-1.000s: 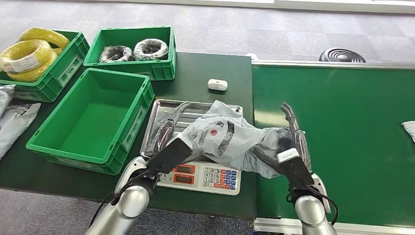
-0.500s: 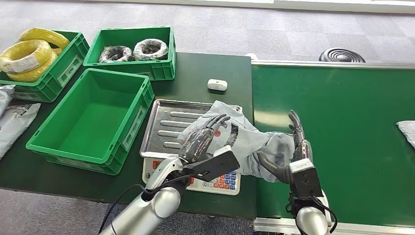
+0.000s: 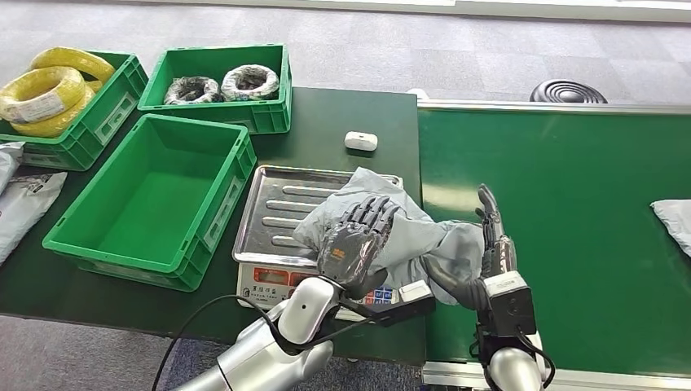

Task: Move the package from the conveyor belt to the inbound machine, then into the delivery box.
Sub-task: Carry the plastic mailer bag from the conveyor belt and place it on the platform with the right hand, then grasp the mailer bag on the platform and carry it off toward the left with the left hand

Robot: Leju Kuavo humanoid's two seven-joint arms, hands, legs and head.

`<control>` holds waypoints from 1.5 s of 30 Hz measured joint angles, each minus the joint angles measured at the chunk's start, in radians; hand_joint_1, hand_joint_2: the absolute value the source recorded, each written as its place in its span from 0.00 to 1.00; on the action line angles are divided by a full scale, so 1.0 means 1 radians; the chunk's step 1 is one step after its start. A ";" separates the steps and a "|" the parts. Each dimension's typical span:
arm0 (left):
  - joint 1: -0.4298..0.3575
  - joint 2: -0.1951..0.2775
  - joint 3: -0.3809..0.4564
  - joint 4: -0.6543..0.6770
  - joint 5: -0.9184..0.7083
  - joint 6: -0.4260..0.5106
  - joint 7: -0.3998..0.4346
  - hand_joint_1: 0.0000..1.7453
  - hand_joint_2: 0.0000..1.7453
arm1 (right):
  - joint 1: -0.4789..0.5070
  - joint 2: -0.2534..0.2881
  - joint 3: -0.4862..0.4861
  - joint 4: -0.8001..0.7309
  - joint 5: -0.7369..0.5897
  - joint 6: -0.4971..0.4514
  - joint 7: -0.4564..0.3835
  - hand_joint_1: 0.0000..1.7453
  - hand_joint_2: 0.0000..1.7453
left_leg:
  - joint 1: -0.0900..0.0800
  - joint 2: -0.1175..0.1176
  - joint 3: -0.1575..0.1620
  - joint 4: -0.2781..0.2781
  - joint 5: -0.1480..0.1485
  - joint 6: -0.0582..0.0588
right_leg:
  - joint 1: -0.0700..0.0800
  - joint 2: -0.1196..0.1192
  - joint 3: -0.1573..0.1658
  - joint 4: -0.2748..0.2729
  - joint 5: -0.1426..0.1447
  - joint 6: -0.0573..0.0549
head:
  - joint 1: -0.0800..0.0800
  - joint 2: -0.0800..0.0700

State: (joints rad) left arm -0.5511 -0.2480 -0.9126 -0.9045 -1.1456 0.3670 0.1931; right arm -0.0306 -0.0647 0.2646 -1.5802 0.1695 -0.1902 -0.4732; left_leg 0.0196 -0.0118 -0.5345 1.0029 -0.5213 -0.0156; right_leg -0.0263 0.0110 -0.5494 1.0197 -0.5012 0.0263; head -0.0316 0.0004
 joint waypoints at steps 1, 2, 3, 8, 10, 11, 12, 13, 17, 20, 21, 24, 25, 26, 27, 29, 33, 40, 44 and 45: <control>-0.002 0.000 -0.001 0.016 -0.006 0.004 0.007 0.85 1.00 | 0.000 0.002 0.004 0.000 0.000 0.001 0.000 0.00 1.00 | 0.000 0.000 0.000 0.000 0.000 0.000 | 0.000 0.000 0.000 0.000 0.000 0.000 | 0.000 0.000; -0.004 0.000 0.000 0.029 -0.011 0.007 0.013 0.88 1.00 | -0.001 0.003 0.007 0.000 -0.001 0.002 0.000 0.00 1.00 | 0.000 0.000 0.000 0.000 0.000 0.000 | 0.000 0.000 0.000 0.000 0.000 0.000 | 0.000 0.000; -0.004 0.000 0.000 0.039 -0.015 0.009 0.018 0.88 1.00 | -0.001 0.005 0.010 0.000 -0.001 0.004 0.000 0.00 1.00 | 0.000 0.000 0.000 0.000 0.000 0.000 | 0.000 0.000 0.000 0.000 0.000 0.000 | 0.000 0.000; 0.003 0.002 0.018 0.063 -0.027 -0.009 0.026 0.91 1.00 | -0.002 0.008 0.017 0.000 -0.006 0.004 0.001 0.00 1.00 | 0.000 0.000 0.000 0.000 0.000 0.000 | 0.000 0.000 0.000 0.000 0.000 0.000 | 0.000 0.000; 0.013 0.003 0.033 0.065 -0.006 -0.049 0.012 0.96 1.00 | -0.002 0.008 0.018 0.000 -0.014 0.000 0.001 0.00 1.00 | 0.000 0.000 0.000 0.000 0.000 0.000 | 0.000 0.000 0.001 0.000 0.000 0.000 | 0.000 0.000; 0.018 0.004 0.042 0.066 0.010 -0.070 0.002 0.97 1.00 | -0.002 0.007 0.019 0.000 -0.018 -0.002 0.001 0.00 1.00 | 0.000 0.000 0.000 0.000 0.000 0.000 | 0.000 0.000 0.001 0.000 0.000 0.000 | 0.000 0.000; 0.023 0.004 0.051 0.066 0.026 -0.087 -0.007 0.97 1.00 | -0.001 0.006 0.020 0.000 -0.021 -0.006 0.000 0.00 1.00 | 0.000 0.000 0.000 0.000 0.000 0.000 | 0.000 0.000 0.001 0.000 0.000 0.000 | 0.000 0.000; 0.027 0.004 0.059 0.066 0.039 -0.097 -0.014 0.97 1.00 | -0.001 0.004 0.022 0.000 -0.024 -0.008 0.000 0.00 1.00 | 0.000 0.000 0.001 0.000 0.000 0.000 | 0.000 0.000 0.001 0.000 0.000 0.000 | 0.000 0.000; 0.035 0.005 0.082 0.066 0.065 -0.105 -0.028 1.00 1.00 | 0.002 -0.001 0.026 0.000 -0.027 -0.013 0.000 0.00 1.00 | 0.000 0.000 0.002 0.000 0.000 0.000 | 0.000 0.000 0.002 0.000 0.000 0.000 | 0.000 0.000; 0.044 0.005 0.101 0.060 0.111 -0.104 -0.054 1.00 1.00 | 0.010 -0.006 0.028 0.000 -0.031 -0.025 -0.002 0.00 1.00 | 0.000 0.000 0.004 0.000 0.000 0.000 | 0.000 0.000 0.004 0.000 0.000 0.000 | 0.000 0.000; 0.050 0.006 0.109 0.053 0.134 -0.104 -0.065 1.00 1.00 | 0.016 -0.008 0.028 -0.002 -0.032 -0.032 -0.003 0.00 1.00 | 0.000 0.000 0.004 0.000 0.000 0.000 | 0.000 0.000 0.004 0.000 0.000 0.000 | 0.000 0.000; 0.072 0.016 0.135 0.006 0.203 -0.099 -0.086 1.00 1.00 | 0.044 -0.018 0.028 -0.014 -0.036 -0.051 -0.005 0.00 1.00 | 0.000 0.000 0.004 0.000 0.000 0.000 | 0.000 0.000 0.004 0.000 0.000 0.000 | 0.000 0.000; 0.080 0.023 0.142 -0.017 0.221 -0.096 -0.088 1.00 1.00 | 0.054 -0.022 0.028 -0.020 -0.036 -0.057 -0.005 0.00 1.00 | 0.000 0.000 0.004 0.000 0.000 0.000 | 0.000 0.000 0.004 0.000 0.000 0.000 | 0.000 0.000; 0.087 0.031 0.150 -0.041 0.236 -0.091 -0.089 1.00 1.00 | 0.064 -0.025 0.028 -0.027 -0.037 -0.062 -0.006 0.00 1.00 | 0.000 0.000 0.004 0.000 0.000 0.000 | 0.000 0.000 0.004 0.000 0.000 0.000 | 0.000 0.000; 0.094 0.040 0.158 -0.066 0.246 -0.085 -0.089 1.00 1.00 | 0.074 -0.028 0.027 -0.034 -0.037 -0.067 -0.006 0.00 1.00 | 0.000 0.000 0.004 0.000 0.000 0.000 | 0.000 0.000 0.004 0.000 0.000 0.000 | 0.000 0.000; 0.107 0.060 0.175 -0.115 0.258 -0.070 -0.089 1.00 1.00 | 0.093 -0.031 0.027 -0.048 -0.035 -0.076 -0.006 0.00 1.00 | 0.000 0.000 0.004 -0.001 0.000 0.000 | 0.000 0.000 0.004 0.000 0.000 0.000 | 0.000 0.000; 0.119 0.103 0.214 -0.205 0.223 -0.011 -0.082 1.00 1.00 | 0.118 -0.033 0.026 -0.069 -0.025 -0.092 -0.006 0.00 1.00 | 0.000 0.000 0.004 -0.001 0.000 0.000 | 0.000 0.000 0.003 0.000 0.000 0.000 | 0.000 0.000; 0.088 0.162 0.354 -0.368 0.073 0.019 -0.043 1.00 1.00 | 0.130 -0.033 0.026 -0.086 0.002 -0.110 0.006 0.00 1.00 | 0.000 0.000 0.003 0.000 0.000 0.000 | 0.000 0.000 0.004 0.000 0.000 0.000 | 0.000 0.000; 0.047 0.183 0.447 -0.442 0.030 -0.003 -0.022 1.00 1.00 | 0.123 -0.032 0.026 -0.086 0.006 -0.110 0.017 0.00 1.00 | 0.000 0.000 0.003 0.000 0.000 0.000 | 0.000 0.000 0.003 0.000 0.000 0.000 | 0.000 0.000; 0.031 0.191 0.470 -0.455 0.024 -0.013 -0.011 1.00 1.00 | 0.120 -0.032 0.026 -0.086 0.007 -0.110 0.021 0.00 1.00 | 0.000 0.000 0.003 0.000 0.000 0.000 | 0.000 0.000 0.003 0.000 0.000 0.000 | 0.000 0.000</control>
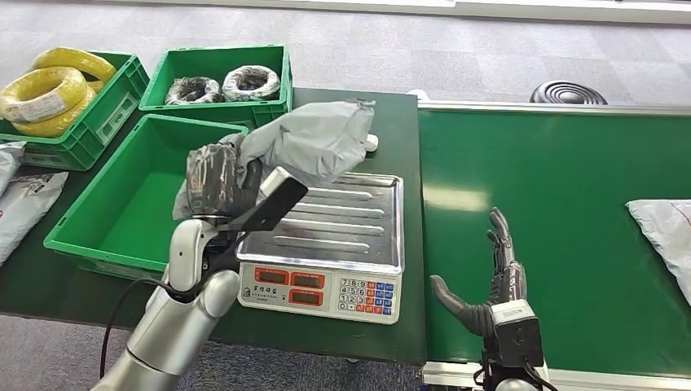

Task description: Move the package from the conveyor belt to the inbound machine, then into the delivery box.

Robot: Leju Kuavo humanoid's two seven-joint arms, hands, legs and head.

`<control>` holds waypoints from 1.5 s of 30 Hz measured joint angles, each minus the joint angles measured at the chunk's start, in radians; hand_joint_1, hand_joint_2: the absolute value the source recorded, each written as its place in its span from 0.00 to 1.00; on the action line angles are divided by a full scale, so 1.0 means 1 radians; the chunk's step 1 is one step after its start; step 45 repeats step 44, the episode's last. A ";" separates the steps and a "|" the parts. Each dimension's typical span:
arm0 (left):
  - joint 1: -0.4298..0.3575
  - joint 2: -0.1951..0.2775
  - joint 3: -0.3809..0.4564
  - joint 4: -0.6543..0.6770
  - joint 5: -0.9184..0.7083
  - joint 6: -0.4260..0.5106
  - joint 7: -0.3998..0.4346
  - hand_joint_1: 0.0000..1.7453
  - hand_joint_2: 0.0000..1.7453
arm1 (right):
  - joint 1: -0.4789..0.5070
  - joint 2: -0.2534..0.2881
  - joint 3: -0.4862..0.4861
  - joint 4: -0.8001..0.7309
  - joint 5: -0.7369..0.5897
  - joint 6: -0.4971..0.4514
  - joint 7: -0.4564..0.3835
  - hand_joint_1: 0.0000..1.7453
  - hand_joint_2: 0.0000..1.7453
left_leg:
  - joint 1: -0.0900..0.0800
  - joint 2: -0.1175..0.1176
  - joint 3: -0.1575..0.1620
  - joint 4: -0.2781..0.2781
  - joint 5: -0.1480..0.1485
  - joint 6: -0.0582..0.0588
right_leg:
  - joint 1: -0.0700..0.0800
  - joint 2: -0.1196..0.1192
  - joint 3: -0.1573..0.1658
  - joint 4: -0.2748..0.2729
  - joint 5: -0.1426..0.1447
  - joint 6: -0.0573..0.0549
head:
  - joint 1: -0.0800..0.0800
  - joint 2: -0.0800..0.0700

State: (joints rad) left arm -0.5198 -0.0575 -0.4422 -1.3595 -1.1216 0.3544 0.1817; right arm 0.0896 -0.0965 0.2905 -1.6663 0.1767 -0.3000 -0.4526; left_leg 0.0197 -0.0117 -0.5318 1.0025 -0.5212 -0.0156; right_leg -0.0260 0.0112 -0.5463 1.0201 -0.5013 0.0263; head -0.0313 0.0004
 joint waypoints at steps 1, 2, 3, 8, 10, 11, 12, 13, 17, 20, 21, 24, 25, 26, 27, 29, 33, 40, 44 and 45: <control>-0.017 0.009 0.026 -0.011 -0.004 -0.012 0.009 1.00 1.00 | -0.003 0.000 0.000 0.000 0.001 0.000 0.003 0.00 1.00 | 0.000 0.000 0.000 0.000 0.000 0.000 | 0.000 0.000 0.000 0.000 0.000 0.000 | 0.000 0.000; -0.034 0.018 0.053 -0.018 -0.007 -0.025 0.017 1.00 1.00 | -0.005 0.000 0.000 0.000 0.002 0.001 0.005 0.00 1.00 | 0.000 0.000 0.000 0.000 0.000 0.000 | 0.000 0.000 0.000 0.000 0.000 0.000 | 0.000 0.000; -0.050 0.028 0.081 -0.023 -0.010 -0.040 0.024 1.00 1.00 | -0.006 0.000 0.000 0.000 0.002 0.002 0.007 0.00 1.00 | 0.000 0.000 0.000 0.000 0.000 0.000 | 0.000 0.000 0.000 0.000 0.000 0.000 | 0.000 0.000; -0.098 0.080 0.190 -0.008 -0.035 -0.092 0.057 0.98 1.00 | -0.013 0.001 0.000 0.000 0.006 0.017 0.018 0.00 1.00 | 0.000 0.001 0.000 0.000 0.000 0.000 | 0.000 0.001 -0.001 0.001 0.000 0.000 | 0.000 0.000; -0.110 0.106 0.219 0.020 -0.064 -0.110 0.075 0.95 1.00 | -0.019 0.004 0.000 0.001 0.009 0.026 0.022 0.00 1.00 | 0.000 0.001 0.000 0.000 0.000 0.000 | 0.000 0.001 -0.001 0.001 0.000 0.000 | 0.000 0.000; -0.115 0.121 0.230 0.039 -0.086 -0.120 0.084 0.92 1.00 | -0.022 0.005 0.001 0.002 0.011 0.031 0.024 0.00 1.00 | 0.000 0.001 0.000 0.000 0.000 0.000 | 0.000 0.001 -0.001 0.001 0.000 0.000 | 0.000 0.000; -0.119 0.137 0.241 0.062 -0.110 -0.132 0.093 0.90 1.00 | -0.026 0.006 0.001 0.004 0.013 0.035 0.026 0.00 1.00 | 0.000 0.001 0.000 0.000 0.000 0.000 | 0.000 0.001 -0.001 0.001 0.000 0.000 | 0.000 0.000; -0.121 0.153 0.249 0.086 -0.132 -0.144 0.099 0.88 1.00 | -0.029 0.007 0.002 0.007 0.013 0.038 0.028 0.00 1.00 | 0.000 0.001 0.000 0.000 0.000 0.000 | 0.000 0.001 -0.001 0.001 0.000 0.000 | 0.000 0.000; -0.119 0.213 0.288 0.189 -0.167 -0.185 0.107 0.18 1.00 | -0.037 0.008 0.006 0.018 0.013 0.048 0.031 0.00 1.00 | 0.000 0.001 0.000 0.000 0.000 -0.001 | 0.000 0.002 -0.002 0.001 0.000 0.000 | 0.000 0.000; -0.109 0.235 0.324 0.239 -0.100 -0.272 0.089 0.00 1.00 | -0.039 0.008 0.008 0.022 0.017 0.057 0.036 0.00 1.00 | 0.000 0.001 -0.001 0.000 0.000 -0.001 | 0.000 0.001 -0.002 0.001 0.000 0.000 | 0.000 0.000; -0.103 0.236 0.340 0.250 -0.043 -0.329 0.080 0.00 1.00 | -0.041 0.008 0.009 0.024 0.022 0.062 0.039 0.00 1.00 | 0.000 0.001 -0.001 0.000 0.000 -0.001 | 0.000 0.001 -0.002 0.001 0.000 0.000 | 0.000 0.000; -0.069 0.238 0.387 0.267 0.095 -0.442 0.067 0.00 1.00 | -0.045 0.008 0.014 0.031 0.051 0.068 0.049 0.00 1.00 | 0.000 0.002 -0.002 0.000 0.000 -0.001 | 0.000 0.003 -0.003 0.001 0.000 0.000 | 0.000 0.000; -0.056 0.239 0.399 0.269 0.118 -0.447 0.065 0.00 1.00 | -0.046 0.007 0.016 0.034 0.059 0.068 0.050 0.00 1.00 | 0.000 0.002 -0.002 0.000 0.000 -0.001 | 0.000 0.003 -0.003 0.001 0.000 0.000 | 0.001 0.000; -0.045 0.240 0.412 0.269 0.140 -0.447 0.062 0.00 1.00 | -0.046 0.007 0.017 0.037 0.064 0.067 0.052 0.00 1.00 | 0.000 0.002 -0.002 0.000 0.000 -0.001 | 0.000 0.003 -0.003 0.001 0.000 0.000 | 0.001 0.000; -0.037 0.241 0.426 0.266 0.165 -0.447 0.058 0.00 1.00 | -0.047 0.006 0.018 0.040 0.068 0.066 0.052 0.00 1.00 | 0.000 0.002 -0.002 0.000 0.000 -0.001 | 0.000 0.003 -0.003 0.000 0.000 0.000 | 0.000 0.000; -0.019 0.241 0.452 0.251 0.220 -0.448 0.050 0.00 1.00 | -0.048 0.004 0.022 0.045 0.067 0.062 0.052 0.00 1.00 | 0.000 0.002 -0.002 0.000 0.000 -0.001 | 0.000 0.003 -0.003 0.000 0.000 0.000 | 0.000 0.000; 0.015 0.235 0.502 0.176 0.395 -0.419 0.015 0.00 1.00 | -0.045 -0.006 0.028 0.051 0.058 0.048 0.055 0.00 1.00 | 0.000 0.002 -0.002 0.000 0.000 -0.001 | 0.000 0.003 -0.003 0.000 0.000 0.000 | 0.000 0.000; 0.071 0.217 0.556 -0.092 0.651 -0.239 -0.107 0.00 1.00 | 0.002 -0.015 0.027 0.034 0.055 0.020 0.060 0.00 1.00 | 0.000 0.001 -0.003 0.000 0.000 -0.001 | 0.000 0.003 -0.004 0.000 0.000 0.000 | 0.000 0.000; 0.091 0.214 0.563 -0.174 0.661 -0.235 -0.111 0.00 1.00 | 0.016 -0.018 0.026 0.026 0.055 0.016 0.060 0.00 1.00 | 0.000 0.001 -0.003 0.000 0.000 -0.001 | 0.000 0.003 -0.004 0.000 0.000 0.000 | 0.001 0.000; 0.091 0.214 0.563 -0.174 0.661 -0.235 -0.111 0.00 1.00 | 0.016 -0.018 0.026 0.026 0.055 0.016 0.060 0.00 1.00 | 0.000 0.001 -0.003 0.000 0.000 -0.001 | 0.000 0.003 -0.004 0.000 0.000 0.000 | 0.001 0.000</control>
